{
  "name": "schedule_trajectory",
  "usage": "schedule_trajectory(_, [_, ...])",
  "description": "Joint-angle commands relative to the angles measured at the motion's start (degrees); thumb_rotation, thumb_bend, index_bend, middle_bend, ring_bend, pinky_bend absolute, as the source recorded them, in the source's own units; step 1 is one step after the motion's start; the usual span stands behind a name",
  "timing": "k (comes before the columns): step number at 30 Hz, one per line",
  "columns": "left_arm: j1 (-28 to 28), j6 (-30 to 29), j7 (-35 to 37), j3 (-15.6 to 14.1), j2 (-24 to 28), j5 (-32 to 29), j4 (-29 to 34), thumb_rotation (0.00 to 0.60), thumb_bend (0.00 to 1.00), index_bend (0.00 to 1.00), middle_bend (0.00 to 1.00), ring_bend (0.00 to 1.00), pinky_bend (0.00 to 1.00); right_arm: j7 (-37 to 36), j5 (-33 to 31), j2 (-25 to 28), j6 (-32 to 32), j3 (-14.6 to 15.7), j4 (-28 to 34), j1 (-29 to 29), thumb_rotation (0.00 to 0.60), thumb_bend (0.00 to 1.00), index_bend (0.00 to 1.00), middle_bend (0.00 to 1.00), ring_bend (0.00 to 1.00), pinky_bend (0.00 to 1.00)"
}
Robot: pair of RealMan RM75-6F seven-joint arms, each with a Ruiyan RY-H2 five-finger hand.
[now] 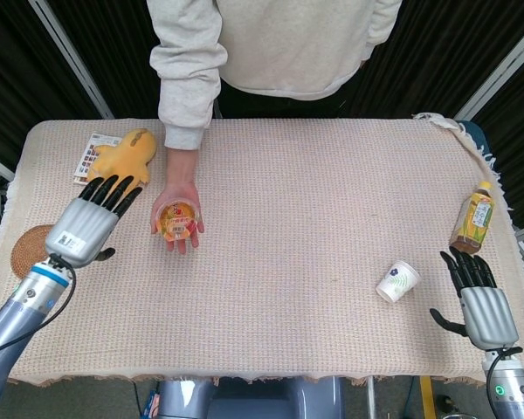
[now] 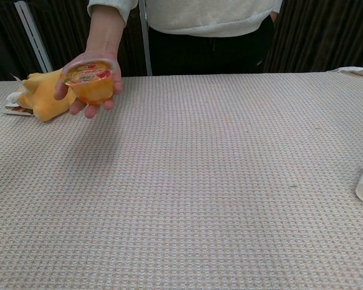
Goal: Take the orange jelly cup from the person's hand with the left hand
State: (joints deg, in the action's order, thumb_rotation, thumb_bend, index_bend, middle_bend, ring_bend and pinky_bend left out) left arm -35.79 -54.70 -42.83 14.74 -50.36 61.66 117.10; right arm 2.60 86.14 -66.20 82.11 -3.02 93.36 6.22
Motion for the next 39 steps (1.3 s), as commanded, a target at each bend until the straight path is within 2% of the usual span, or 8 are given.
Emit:
schedule_trajectory(1, [-8.1, 5.2, -6.5, 1.4, -1.0, -9.2, -0.9, 0.600, 0.12, 0.05, 0.00, 0.00, 0.12, -0.3, -0.2, 0.1, -0.1, 0.0, 0.1, 0.0, 0.600, 0.14, 0.00, 0.00, 0.00, 0.00])
schedule_trajectory(13, [-21.1, 6.9, -14.7, -2.6, -8.3, -26.2, -4.7, 0.600, 0.13, 0.07, 0.00, 0.02, 0.14, -1.1, -0.3, 0.4, -0.1, 0.0, 0.1, 0.0, 0.600, 0.14, 0.00, 0.00, 0.00, 0.00])
schedule_trajectory(19, [-24.9, 4.7, -16.9, -5.0, -10.2, -29.8, -4.3, 0.600, 0.14, 0.09, 0.01, 0.02, 0.14, -1.2, -0.2, 0.3, -0.1, 0.0, 0.0, -0.1, 0.600, 0.14, 0.00, 0.00, 0.00, 0.00])
schedule_trajectory(22, [-26.1, 4.0, -16.9, -5.7, -11.3, -31.0, -4.6, 0.600, 0.14, 0.12, 0.04, 0.05, 0.16, -1.2, -0.2, 0.3, 0.0, 0.0, 0.1, -0.1, 0.600, 0.14, 0.00, 0.00, 0.00, 0.00])
schedule_trajectory(24, [-26.8, 3.6, -16.9, -6.2, -12.0, -31.6, -4.9, 0.600, 0.18, 0.21, 0.13, 0.12, 0.23, -1.2, -0.2, 0.3, -0.1, 0.0, 0.1, -0.1, 0.600, 0.14, 0.00, 0.00, 0.00, 0.00])
schedule_trajectory(27, [-27.4, 2.5, -16.9, -6.9, -12.9, -31.2, -5.0, 0.600, 0.33, 0.42, 0.30, 0.25, 0.34, -1.1, -0.2, 0.3, 0.1, 0.0, 0.0, -0.2, 0.600, 0.14, 0.00, 0.00, 0.00, 0.00])
schedule_trajectory(30, [-27.0, 1.1, -15.8, -7.1, -13.3, -28.8, -4.6, 0.600, 0.45, 0.55, 0.42, 0.35, 0.40, -1.2, -0.3, 0.4, 0.1, 0.0, 0.0, -0.2, 0.600, 0.14, 0.00, 0.00, 0.00, 0.00])
schedule_trajectory(39, [-24.4, -2.1, -7.8, -5.9, -12.8, -16.7, -3.8, 0.600, 0.57, 0.69, 0.54, 0.45, 0.48, -0.6, -0.4, 0.3, 0.3, 0.0, 0.0, -0.3, 0.600, 0.14, 0.00, 0.00, 0.00, 0.00])
